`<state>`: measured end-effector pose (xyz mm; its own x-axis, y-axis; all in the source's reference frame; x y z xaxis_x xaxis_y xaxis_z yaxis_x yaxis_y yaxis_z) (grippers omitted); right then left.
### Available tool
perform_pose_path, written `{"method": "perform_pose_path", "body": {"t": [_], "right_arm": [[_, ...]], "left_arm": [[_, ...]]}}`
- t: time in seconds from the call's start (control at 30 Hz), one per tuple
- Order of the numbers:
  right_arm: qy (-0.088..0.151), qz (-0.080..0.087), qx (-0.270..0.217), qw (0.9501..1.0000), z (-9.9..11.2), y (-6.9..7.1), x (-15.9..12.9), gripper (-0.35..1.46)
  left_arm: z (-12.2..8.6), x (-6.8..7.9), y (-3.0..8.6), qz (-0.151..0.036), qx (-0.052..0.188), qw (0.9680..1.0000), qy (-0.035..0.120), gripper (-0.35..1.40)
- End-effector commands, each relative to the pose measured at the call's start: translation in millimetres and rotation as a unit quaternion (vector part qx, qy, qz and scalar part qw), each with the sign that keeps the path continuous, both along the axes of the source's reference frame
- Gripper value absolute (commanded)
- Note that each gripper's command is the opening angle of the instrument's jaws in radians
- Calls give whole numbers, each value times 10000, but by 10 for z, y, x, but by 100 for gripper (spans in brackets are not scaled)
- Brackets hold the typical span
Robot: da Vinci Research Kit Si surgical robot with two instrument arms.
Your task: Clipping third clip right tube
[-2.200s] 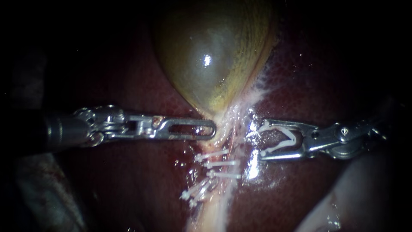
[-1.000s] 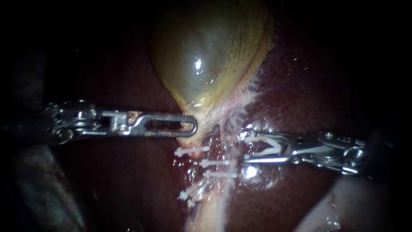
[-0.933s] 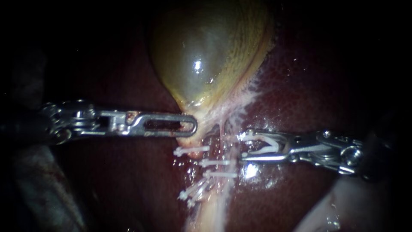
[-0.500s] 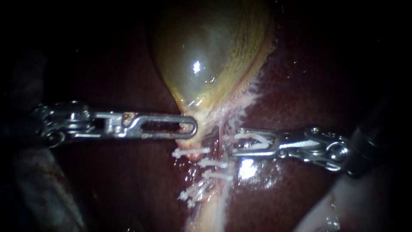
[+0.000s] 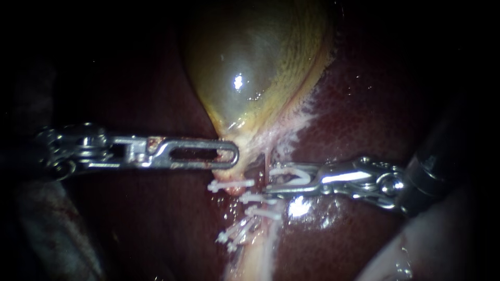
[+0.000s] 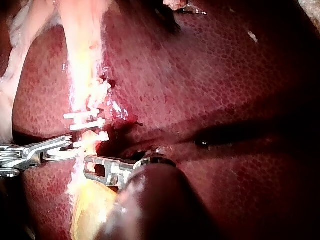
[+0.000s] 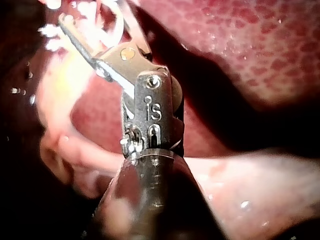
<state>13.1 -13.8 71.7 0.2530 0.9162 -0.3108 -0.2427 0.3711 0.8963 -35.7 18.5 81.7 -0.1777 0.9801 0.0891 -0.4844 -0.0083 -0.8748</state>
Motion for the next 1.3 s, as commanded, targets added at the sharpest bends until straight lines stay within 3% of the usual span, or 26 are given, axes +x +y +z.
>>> {"method": "perform_pose_path", "body": {"t": [0.03, 0.3, 0.73, 1.3], "right_arm": [[0, 11, 26, 10000, 1, 1, 0, 57], [-23, 67, 229, 9997, 8, 6, 3, 55], [-42, -149, 370, 9992, 13, 15, 10, 49], [-74, -177, 394, 9990, 17, 22, 18, 45]], "left_arm": [[0, 0, 0, 0, -1, 10000, -1, -35], [0, 0, 0, 0, 0, 10000, -1, -35], [0, 0, 0, 0, 0, 10000, -1, -35], [0, 0, 0, -1, 0, 10000, -1, -35]]}}
